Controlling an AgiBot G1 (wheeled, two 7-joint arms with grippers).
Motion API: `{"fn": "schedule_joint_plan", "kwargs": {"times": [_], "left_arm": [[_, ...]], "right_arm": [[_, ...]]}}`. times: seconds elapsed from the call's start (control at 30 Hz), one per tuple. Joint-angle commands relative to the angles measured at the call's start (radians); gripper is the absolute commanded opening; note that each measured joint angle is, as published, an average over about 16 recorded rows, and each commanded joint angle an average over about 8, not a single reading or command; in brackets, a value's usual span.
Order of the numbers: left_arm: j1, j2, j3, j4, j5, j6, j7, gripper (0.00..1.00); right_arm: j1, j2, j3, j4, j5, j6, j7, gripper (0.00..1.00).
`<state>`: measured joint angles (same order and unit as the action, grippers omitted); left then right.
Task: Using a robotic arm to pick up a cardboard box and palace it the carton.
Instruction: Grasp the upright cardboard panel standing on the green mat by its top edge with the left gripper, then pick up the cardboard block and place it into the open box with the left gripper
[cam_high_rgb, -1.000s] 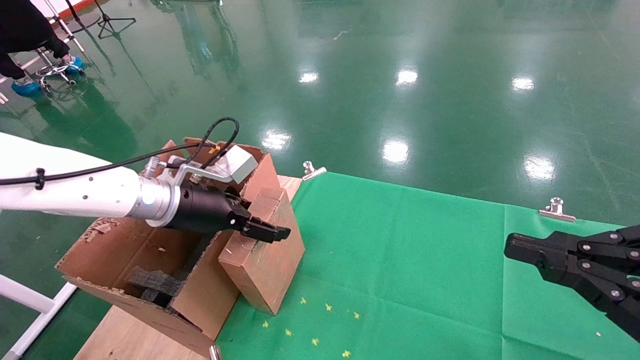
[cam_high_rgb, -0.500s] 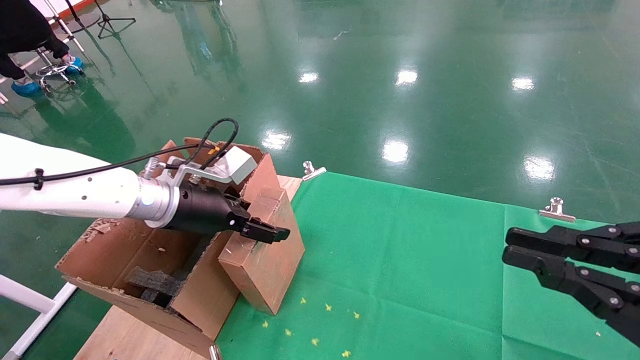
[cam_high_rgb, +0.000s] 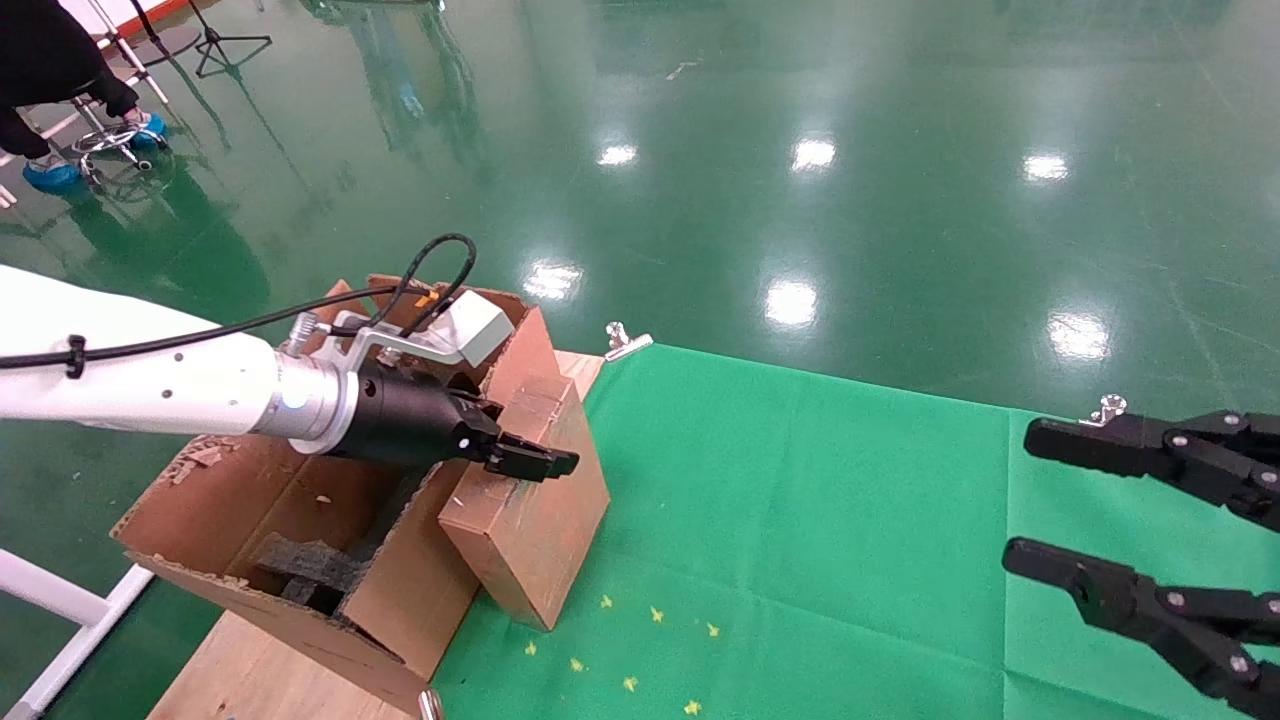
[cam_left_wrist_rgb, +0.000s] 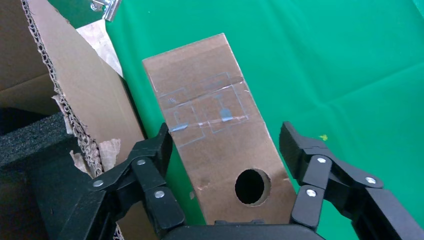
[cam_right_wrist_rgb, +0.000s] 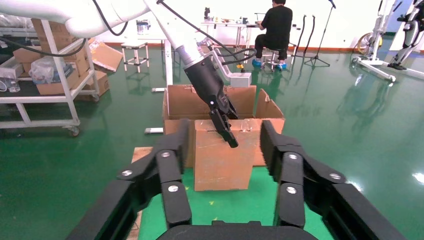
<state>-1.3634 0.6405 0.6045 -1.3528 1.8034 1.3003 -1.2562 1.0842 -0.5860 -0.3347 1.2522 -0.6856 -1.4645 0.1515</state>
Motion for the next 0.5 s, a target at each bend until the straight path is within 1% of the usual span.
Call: {"fn": "schedule_joint_plan", "kwargs": {"times": [0.03,0.3,0.4,0.5], "left_arm": [[0.0,0.0,0.0,0.0,0.0,0.0,0.0,0.0],[-0.008,0.002,-0.003,0.011,-0.007,0.002,0.012,0.0],[-0.021,-0.002,-0.014,0.019,-0.039,0.012,0.043,0.0],[-0.044,-0.017,-0.037,0.026,-0.099,0.032,0.093,0.0]], "right_arm": [[0.0,0.0,0.0,0.0,0.0,0.0,0.0,1.0],[0.0,0.0,0.0,0.0,0.0,0.0,0.0,1.0],[0.0,0.0,0.0,0.0,0.0,0.0,0.0,1.0],[0.0,0.0,0.0,0.0,0.0,0.0,0.0,1.0]]}}
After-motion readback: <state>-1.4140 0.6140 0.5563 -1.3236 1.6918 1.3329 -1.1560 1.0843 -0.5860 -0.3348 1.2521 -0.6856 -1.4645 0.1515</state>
